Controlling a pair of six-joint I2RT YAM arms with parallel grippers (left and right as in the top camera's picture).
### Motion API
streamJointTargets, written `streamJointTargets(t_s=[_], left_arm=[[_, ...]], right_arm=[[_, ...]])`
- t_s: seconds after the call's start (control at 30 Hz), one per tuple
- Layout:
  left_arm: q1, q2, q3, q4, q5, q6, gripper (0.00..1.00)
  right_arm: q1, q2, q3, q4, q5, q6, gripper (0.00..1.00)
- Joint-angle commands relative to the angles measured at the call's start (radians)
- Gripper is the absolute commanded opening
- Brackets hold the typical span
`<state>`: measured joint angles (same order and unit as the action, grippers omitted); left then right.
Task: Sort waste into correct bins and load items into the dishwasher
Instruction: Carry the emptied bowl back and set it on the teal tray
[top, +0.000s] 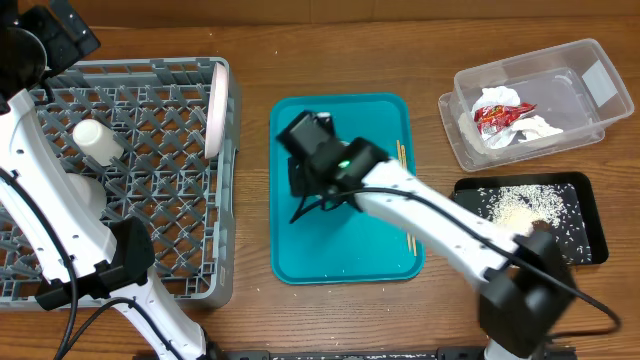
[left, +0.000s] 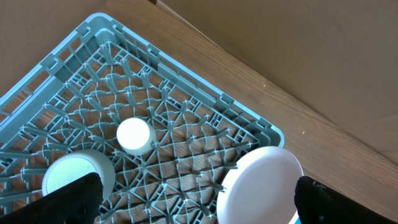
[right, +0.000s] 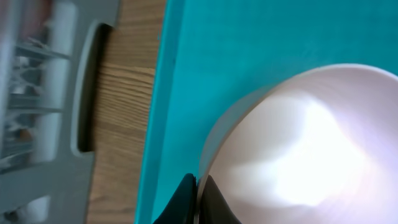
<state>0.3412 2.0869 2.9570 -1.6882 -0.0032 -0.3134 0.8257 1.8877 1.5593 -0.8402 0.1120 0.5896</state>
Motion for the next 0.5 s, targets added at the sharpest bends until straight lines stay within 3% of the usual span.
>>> streamJointTargets(t_s=[0.0,0.13,0.27,0.4,0.47], left_arm=[[0.004,-0.024,-0.003,-0.001,0.003,0.014,1.00],[0.004,-0.024,-0.003,-0.001,0.003,0.014,1.00],[0.004,-0.024,-0.003,-0.001,0.003,0.014,1.00],[0.004,-0.024,-0.003,-0.001,0.003,0.014,1.00],[0.004,-0.024,-0.003,-0.001,0.003,0.014,1.00]], right_arm=[[0.040,0.059,0.011,0.015,0.043,0.044,0.04],[0.067,0.072,0.011,0.020,-0.002,0.043,0.08],[0.080,0.072,0.011,0.023,-0.009,0.043,0.41],[0.076,0.065,0.034,0.008,-0.009,0.043,0.61],[0.061,0.051,0.076,-0.026,-0.006,0.043,0.79]])
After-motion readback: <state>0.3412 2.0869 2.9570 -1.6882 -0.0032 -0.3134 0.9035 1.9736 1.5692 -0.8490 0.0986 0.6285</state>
